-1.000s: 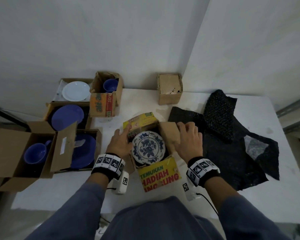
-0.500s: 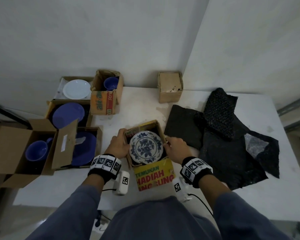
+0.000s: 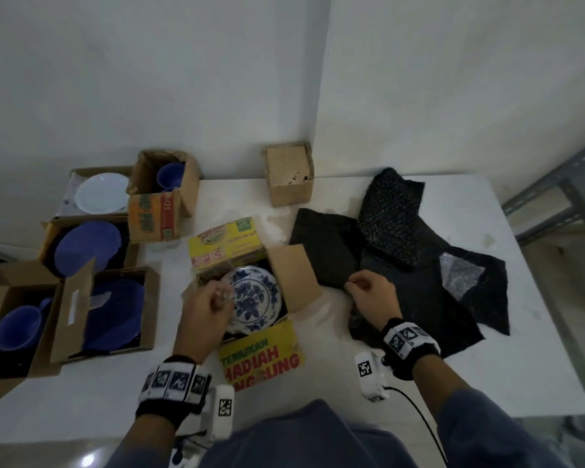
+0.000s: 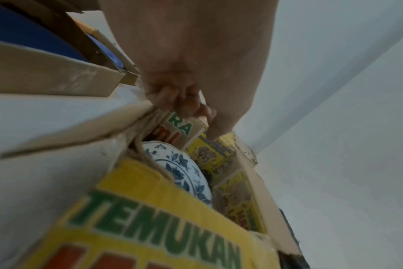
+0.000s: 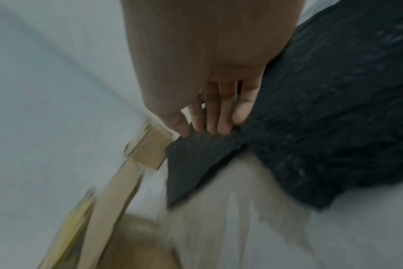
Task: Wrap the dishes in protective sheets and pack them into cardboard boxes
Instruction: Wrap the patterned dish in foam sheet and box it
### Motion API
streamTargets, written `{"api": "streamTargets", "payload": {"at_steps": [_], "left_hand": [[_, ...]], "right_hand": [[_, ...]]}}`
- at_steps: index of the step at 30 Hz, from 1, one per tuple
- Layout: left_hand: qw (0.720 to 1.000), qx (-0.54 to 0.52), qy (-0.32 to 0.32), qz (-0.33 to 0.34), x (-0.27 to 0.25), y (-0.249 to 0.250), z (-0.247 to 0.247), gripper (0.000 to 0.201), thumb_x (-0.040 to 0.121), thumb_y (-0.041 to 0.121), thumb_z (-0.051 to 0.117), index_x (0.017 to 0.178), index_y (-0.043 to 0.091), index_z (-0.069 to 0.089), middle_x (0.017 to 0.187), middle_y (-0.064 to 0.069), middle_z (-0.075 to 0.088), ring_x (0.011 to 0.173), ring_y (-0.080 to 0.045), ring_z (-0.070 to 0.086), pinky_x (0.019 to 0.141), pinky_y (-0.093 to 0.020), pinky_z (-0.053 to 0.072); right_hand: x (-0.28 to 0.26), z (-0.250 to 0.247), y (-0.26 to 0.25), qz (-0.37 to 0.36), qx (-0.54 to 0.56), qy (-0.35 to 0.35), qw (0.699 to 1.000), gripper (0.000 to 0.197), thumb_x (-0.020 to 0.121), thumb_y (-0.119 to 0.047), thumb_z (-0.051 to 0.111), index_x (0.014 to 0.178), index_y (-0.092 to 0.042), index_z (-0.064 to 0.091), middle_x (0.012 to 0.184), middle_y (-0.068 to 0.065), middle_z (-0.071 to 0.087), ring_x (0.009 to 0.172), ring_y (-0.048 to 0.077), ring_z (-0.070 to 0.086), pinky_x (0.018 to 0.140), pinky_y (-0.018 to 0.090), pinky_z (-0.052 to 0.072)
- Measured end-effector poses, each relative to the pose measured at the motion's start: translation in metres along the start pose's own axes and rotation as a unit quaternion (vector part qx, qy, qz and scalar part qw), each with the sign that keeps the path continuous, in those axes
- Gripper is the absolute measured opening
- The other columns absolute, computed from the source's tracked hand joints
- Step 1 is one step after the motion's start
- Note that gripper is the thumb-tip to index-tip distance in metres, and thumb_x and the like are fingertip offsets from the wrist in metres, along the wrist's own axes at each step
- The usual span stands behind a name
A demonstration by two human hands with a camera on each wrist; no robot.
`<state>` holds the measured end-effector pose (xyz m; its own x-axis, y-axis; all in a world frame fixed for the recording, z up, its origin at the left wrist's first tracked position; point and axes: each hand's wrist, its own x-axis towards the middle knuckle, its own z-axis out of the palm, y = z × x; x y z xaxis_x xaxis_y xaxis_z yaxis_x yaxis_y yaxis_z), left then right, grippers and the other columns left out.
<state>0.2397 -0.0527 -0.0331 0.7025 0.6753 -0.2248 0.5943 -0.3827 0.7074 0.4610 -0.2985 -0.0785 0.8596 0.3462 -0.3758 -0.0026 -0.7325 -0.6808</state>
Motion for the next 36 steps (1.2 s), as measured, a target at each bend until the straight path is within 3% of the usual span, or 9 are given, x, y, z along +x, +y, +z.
{"api": "streamTargets", "payload": {"at_steps": [6, 13, 15, 18, 21, 24, 29, 33, 36], "left_hand": [[0.998, -0.031, -0.047, 0.003, -0.028, 0.013, 0.034, 0.017, 0.096, 0.015, 0.063, 0.095, 0.031, 0.065, 0.076, 0.001, 0.055, 0.07, -0.004, 0.054, 0.062, -0.019, 0.042], [0.999, -0.041, -0.006, -0.03, -0.055, 0.036, 0.068, 0.025, 0.093, 0.006, 0.065, 0.089, 0.031, 0.066, 0.087, -0.009, 0.062, 0.083, -0.017, 0.058, 0.072, -0.029, 0.048], [0.999, -0.043, 0.007, -0.022, -0.058, 0.044, 0.075, 0.027, 0.092, 0.005, 0.066, 0.087, 0.031, 0.065, 0.083, -0.009, 0.062, 0.077, -0.013, 0.057, 0.067, -0.028, 0.048], [0.998, -0.052, 0.029, -0.002, -0.058, 0.065, 0.086, 0.024, 0.09, 0.005, 0.068, 0.086, 0.028, 0.066, 0.076, -0.009, 0.061, 0.071, -0.014, 0.055, 0.061, -0.022, 0.045], [0.996, -0.091, 0.013, 0.014, -0.047, 0.095, 0.101, 0.017, 0.092, 0.014, 0.069, 0.091, 0.031, 0.067, 0.08, 0.0, 0.066, 0.073, -0.013, 0.06, 0.065, -0.019, 0.045], [0.982, -0.189, -0.025, -0.007, -0.029, 0.138, 0.119, 0.024, 0.089, 0.036, 0.071, 0.111, 0.032, 0.064, 0.098, 0.008, 0.067, 0.092, -0.013, 0.065, 0.078, -0.029, 0.053], [0.984, -0.173, -0.049, 0.001, 0.011, 0.195, 0.15, 0.065, 0.075, 0.036, 0.084, 0.128, 0.03, 0.046, 0.12, 0.006, 0.053, 0.108, -0.006, 0.058, 0.085, -0.022, 0.052], [0.984, -0.168, 0.059, -0.028, 0.023, 0.209, 0.156, 0.021, 0.09, 0.014, 0.068, 0.111, 0.015, 0.063, 0.106, 0.0, 0.067, 0.104, -0.02, 0.062, 0.088, -0.034, 0.049], [0.946, -0.274, 0.066, -0.161, 0.03, 0.197, 0.147, 0.032, 0.083, 0.042, 0.072, 0.105, 0.018, 0.072, 0.112, -0.006, 0.071, 0.106, -0.023, 0.064, 0.094, -0.039, 0.05]], "right_hand": [[0.046, -0.07, 0.047, 0.111, 0.072, 0.151, 0.98, 0.038, 0.085, -0.026, 0.073, 0.117, -0.009, 0.061, 0.106, 0.011, 0.063, 0.101, 0.028, 0.061, 0.085, 0.03, 0.043], [0.092, -0.089, 0.062, 0.175, 0.039, 0.057, 0.982, 0.048, 0.083, -0.053, 0.07, 0.105, -0.01, 0.071, 0.105, 0.01, 0.07, 0.101, 0.032, 0.064, 0.082, 0.034, 0.049], [0.091, -0.089, 0.058, 0.113, -0.004, 0.091, 0.989, 0.04, 0.083, -0.047, 0.07, 0.105, -0.013, 0.07, 0.106, 0.011, 0.069, 0.104, 0.033, 0.063, 0.088, 0.04, 0.05], [0.078, -0.083, 0.048, -0.131, -0.037, 0.16, 0.978, 0.021, 0.083, -0.026, 0.074, 0.093, -0.01, 0.065, 0.094, 0.01, 0.064, 0.091, 0.031, 0.06, 0.08, 0.045, 0.05], [0.053, -0.078, 0.035, -0.398, -0.063, 0.135, 0.905, 0.015, 0.08, -0.009, 0.069, 0.084, -0.011, 0.055, 0.086, 0.006, 0.057, 0.077, 0.028, 0.057, 0.068, 0.04, 0.046], [0.033, -0.071, 0.03, -0.528, -0.155, 0.082, 0.831, 0.028, 0.072, -0.013, 0.07, 0.094, -0.013, 0.053, 0.111, 0.014, 0.062, 0.087, 0.032, 0.061, 0.073, 0.038, 0.049], [0.017, -0.067, 0.026, -0.604, -0.204, -0.011, 0.771, 0.038, 0.069, -0.009, 0.073, 0.107, -0.013, 0.067, 0.117, 0.014, 0.067, 0.088, 0.03, 0.068, 0.059, 0.033, 0.055], [0.019, -0.08, 0.023, -0.571, -0.209, -0.037, 0.793, 0.025, 0.079, -0.018, 0.054, 0.104, -0.02, 0.056, 0.137, 0.01, 0.054, 0.088, 0.028, 0.066, 0.056, 0.034, 0.053], [0.02, -0.098, 0.021, -0.519, -0.204, -0.082, 0.826, 0.026, 0.082, -0.039, 0.064, 0.102, -0.024, 0.058, 0.14, -0.001, 0.049, 0.083, 0.024, 0.065, 0.058, 0.032, 0.051]]}}
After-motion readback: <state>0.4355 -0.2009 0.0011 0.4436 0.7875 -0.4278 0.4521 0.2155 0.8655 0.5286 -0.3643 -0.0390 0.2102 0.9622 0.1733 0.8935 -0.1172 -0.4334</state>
